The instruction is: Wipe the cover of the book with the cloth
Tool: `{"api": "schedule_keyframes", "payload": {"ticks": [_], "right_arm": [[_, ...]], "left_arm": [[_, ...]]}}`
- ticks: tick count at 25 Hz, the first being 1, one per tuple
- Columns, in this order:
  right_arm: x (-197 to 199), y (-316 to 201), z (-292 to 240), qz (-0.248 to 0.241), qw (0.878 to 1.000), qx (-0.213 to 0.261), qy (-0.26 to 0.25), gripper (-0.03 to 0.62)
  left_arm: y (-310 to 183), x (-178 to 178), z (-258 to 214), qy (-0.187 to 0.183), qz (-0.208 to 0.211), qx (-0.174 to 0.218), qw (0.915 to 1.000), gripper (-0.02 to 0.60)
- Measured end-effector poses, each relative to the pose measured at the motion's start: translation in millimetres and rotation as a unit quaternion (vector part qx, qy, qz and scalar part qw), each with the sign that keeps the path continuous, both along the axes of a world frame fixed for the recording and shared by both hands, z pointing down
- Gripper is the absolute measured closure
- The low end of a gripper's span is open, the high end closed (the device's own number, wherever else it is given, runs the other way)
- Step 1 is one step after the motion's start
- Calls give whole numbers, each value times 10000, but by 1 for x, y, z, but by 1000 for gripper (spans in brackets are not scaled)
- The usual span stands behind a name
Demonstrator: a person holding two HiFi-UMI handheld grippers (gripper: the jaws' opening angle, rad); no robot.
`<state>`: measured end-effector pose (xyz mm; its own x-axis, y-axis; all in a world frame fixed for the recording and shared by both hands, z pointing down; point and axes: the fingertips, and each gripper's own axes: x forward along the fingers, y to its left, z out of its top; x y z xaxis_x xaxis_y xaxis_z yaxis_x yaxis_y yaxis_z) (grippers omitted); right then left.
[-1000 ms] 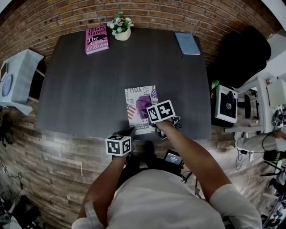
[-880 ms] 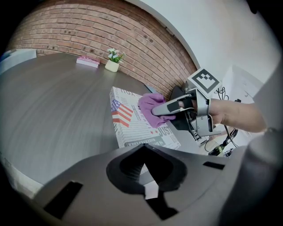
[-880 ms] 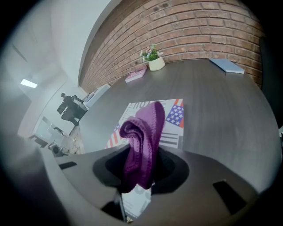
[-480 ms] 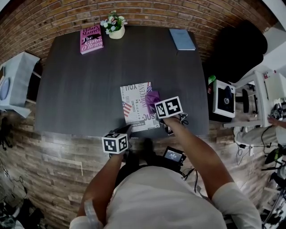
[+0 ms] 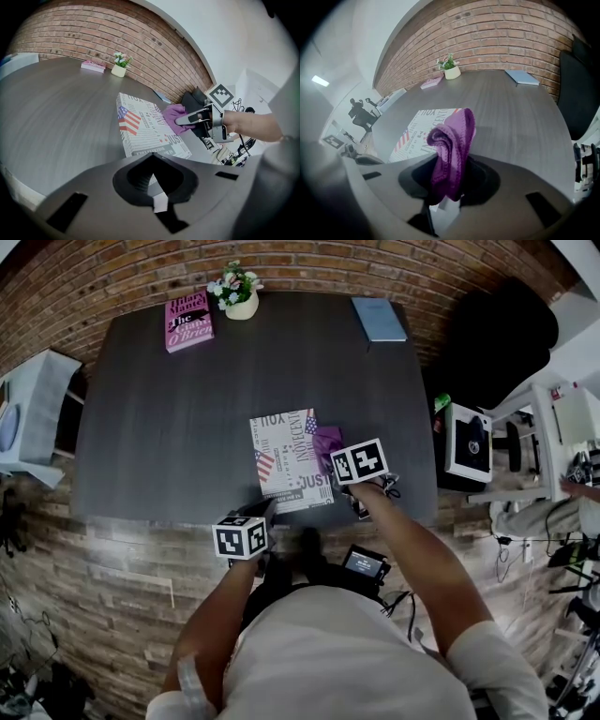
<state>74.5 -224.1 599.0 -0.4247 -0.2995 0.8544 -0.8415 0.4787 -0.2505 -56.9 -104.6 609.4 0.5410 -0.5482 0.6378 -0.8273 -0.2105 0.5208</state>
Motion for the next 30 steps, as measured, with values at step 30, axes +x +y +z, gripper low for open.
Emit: {"api": "schedule_keyframes", "payload": {"ticks": [30], "right_arm": [[-56,41,-21,-199,9978,-132,-616,468]], "left_arm": [[34,-4,-25,824,163,212,9962,575]]}}
